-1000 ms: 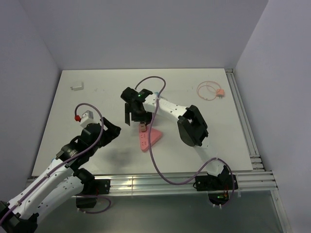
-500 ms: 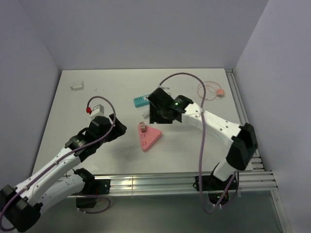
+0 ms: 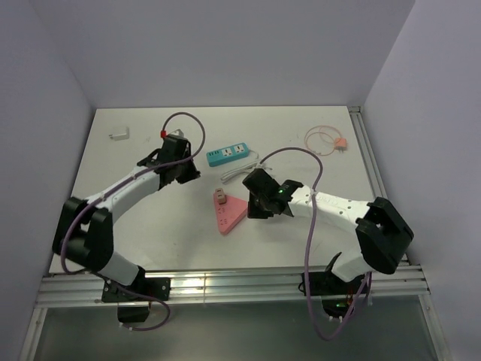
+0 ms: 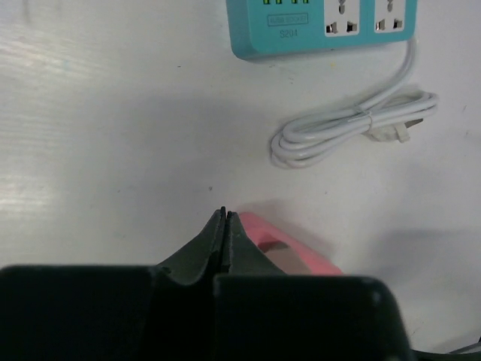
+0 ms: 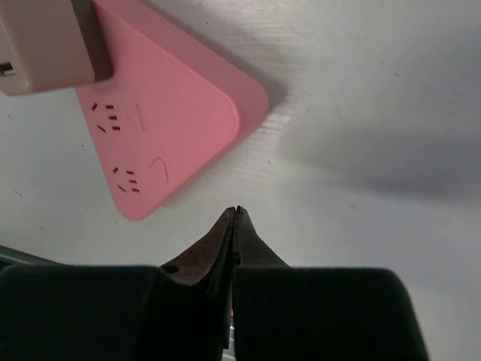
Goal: Insert the plug
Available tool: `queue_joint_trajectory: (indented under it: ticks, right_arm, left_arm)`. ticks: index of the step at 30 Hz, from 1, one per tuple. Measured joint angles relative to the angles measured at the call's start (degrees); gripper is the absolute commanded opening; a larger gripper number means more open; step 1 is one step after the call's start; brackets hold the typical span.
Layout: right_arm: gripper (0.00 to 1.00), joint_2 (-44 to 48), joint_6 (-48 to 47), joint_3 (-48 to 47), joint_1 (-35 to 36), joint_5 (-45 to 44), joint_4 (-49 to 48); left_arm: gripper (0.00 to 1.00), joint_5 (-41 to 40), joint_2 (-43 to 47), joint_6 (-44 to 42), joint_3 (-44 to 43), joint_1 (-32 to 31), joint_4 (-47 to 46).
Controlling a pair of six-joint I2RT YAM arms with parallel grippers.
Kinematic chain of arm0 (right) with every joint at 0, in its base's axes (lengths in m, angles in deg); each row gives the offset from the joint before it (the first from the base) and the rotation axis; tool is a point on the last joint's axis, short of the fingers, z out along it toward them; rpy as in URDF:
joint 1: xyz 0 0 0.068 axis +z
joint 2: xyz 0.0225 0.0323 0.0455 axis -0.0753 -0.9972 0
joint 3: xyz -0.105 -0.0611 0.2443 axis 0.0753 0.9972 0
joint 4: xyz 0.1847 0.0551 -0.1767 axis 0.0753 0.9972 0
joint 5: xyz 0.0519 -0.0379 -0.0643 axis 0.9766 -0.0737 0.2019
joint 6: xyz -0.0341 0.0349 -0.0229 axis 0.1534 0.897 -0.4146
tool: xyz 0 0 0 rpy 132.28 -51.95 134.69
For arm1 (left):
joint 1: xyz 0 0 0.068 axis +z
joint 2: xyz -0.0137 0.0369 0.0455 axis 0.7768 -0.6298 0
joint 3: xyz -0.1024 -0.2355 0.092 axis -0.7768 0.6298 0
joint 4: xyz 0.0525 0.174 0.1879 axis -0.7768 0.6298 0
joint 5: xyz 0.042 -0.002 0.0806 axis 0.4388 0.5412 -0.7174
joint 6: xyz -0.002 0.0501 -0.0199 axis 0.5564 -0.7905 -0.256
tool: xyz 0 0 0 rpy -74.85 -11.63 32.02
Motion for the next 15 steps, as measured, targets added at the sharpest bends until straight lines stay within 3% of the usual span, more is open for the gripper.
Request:
queue_joint_trajectory:
  ticks: [5, 15]
  right_arm:
    - [0.00, -6.9, 1.2, -0.7, 0.0, 1.1, -5.1]
    - [0.00, -13.1, 3.0, -0.8, -0.7, 1.3, -7.4]
  left_arm:
    - [0.00, 4.3, -8.8, -1.8, -2.2, 0.6, -5.0]
    - [0.00, 12.2, -14.4, -2.8, -1.7, 1.4, -17.1]
